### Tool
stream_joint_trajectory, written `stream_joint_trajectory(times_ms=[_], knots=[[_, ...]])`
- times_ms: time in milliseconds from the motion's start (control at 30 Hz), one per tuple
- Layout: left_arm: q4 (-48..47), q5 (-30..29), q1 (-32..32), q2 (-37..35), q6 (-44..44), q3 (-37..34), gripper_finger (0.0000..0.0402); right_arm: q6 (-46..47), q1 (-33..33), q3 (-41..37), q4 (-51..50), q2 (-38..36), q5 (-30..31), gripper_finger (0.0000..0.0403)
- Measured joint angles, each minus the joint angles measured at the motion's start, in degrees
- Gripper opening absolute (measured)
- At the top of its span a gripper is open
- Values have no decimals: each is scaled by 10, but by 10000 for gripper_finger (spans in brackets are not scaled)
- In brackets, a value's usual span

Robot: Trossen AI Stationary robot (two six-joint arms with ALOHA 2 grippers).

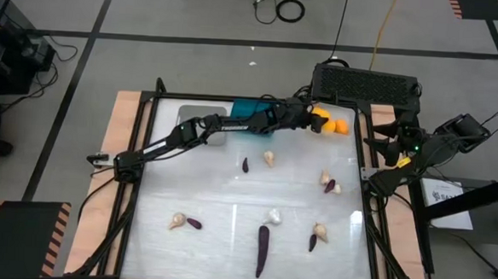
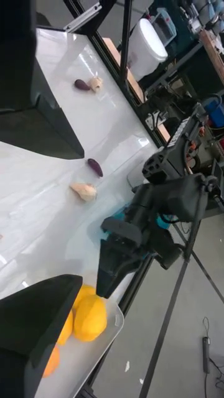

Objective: Sort produce into baskets
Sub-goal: Put the garlic into the blue bin

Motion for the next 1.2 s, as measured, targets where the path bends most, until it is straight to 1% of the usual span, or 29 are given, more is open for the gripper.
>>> stream_joint_trajectory(times_ms=[100,167,267,400,500,533,600,700,767,867,933,1000,1100,1200], knots=[[-2,44,7,-13,0,0,244,0,0,-4,16,0,0,311],[-12,87,14,-26,0,0,244,0,0,-14,23,0,0,311],[-69,148,23,-53,0,0,244,-1,0,-40,53,0,2,311],[-208,206,33,-105,11,0,244,-5,0,-93,117,1,3,311],[-343,219,27,-161,95,0,244,-7,0,-134,182,9,2,311],[-398,210,22,-183,133,0,244,-10,0,-146,204,14,2,311],[-499,158,8,-228,209,1,244,-24,0,-167,252,28,1,311],[-631,47,-23,-287,307,1,244,-63,-6,-186,322,65,2,311],[-708,-28,-46,-321,350,1,244,-94,-16,-188,364,100,2,311],[-800,-102,-81,-372,397,1,244,-149,-28,-188,435,161,-6,311],[-848,-133,-101,-403,409,1,244,-195,-35,-188,484,199,-37,311],[-887,-153,-117,-431,410,1,244,-227,-43,-188,535,236,-83,311],[-929,-170,-137,-473,410,0,244,-234,-61,-188,607,287,-153,311],[-951,-181,-156,-517,410,0,244,-228,-77,-188,666,342,-200,311]])
